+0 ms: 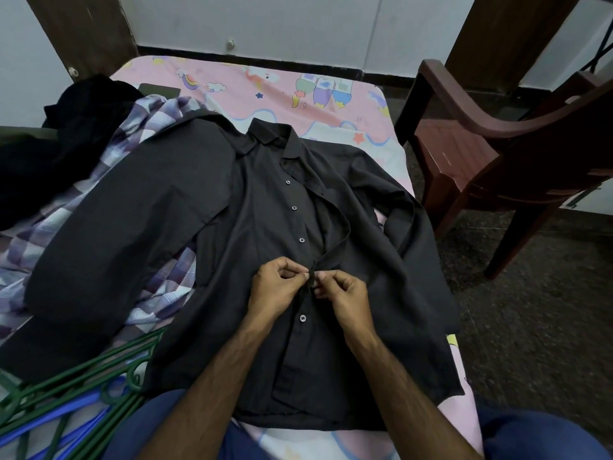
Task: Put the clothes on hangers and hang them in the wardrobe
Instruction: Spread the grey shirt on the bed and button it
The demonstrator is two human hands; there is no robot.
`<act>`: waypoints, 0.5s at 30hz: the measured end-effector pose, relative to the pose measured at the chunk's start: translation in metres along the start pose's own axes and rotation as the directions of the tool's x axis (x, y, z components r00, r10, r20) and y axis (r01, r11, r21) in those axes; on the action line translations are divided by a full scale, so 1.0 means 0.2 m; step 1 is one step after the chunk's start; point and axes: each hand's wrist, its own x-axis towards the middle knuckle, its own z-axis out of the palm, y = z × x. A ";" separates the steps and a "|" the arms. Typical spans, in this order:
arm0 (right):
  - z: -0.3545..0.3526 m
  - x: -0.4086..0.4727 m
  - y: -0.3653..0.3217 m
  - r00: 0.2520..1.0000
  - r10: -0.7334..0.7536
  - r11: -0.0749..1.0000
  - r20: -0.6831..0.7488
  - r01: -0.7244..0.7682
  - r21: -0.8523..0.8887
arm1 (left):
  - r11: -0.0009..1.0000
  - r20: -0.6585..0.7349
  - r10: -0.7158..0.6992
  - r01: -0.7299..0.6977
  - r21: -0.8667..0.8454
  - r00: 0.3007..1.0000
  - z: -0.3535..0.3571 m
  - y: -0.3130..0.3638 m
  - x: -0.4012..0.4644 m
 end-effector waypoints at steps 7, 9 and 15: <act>0.02 0.01 0.02 0.999 0.029 0.999 -0.043 -0.030 -0.026 | 0.990 -0.015 0.090 -0.088 0.107 0.996 0.00 0.01 -0.02; 0.03 0.02 0.03 0.999 0.027 0.998 -0.040 -0.030 -0.055 | 0.983 -0.031 0.103 -0.096 0.158 0.994 0.01 0.00 0.00; 0.02 0.03 0.01 0.997 0.067 0.997 -0.034 -0.068 -0.047 | 0.983 -0.012 0.105 -0.102 0.150 0.994 -0.01 -0.04 0.03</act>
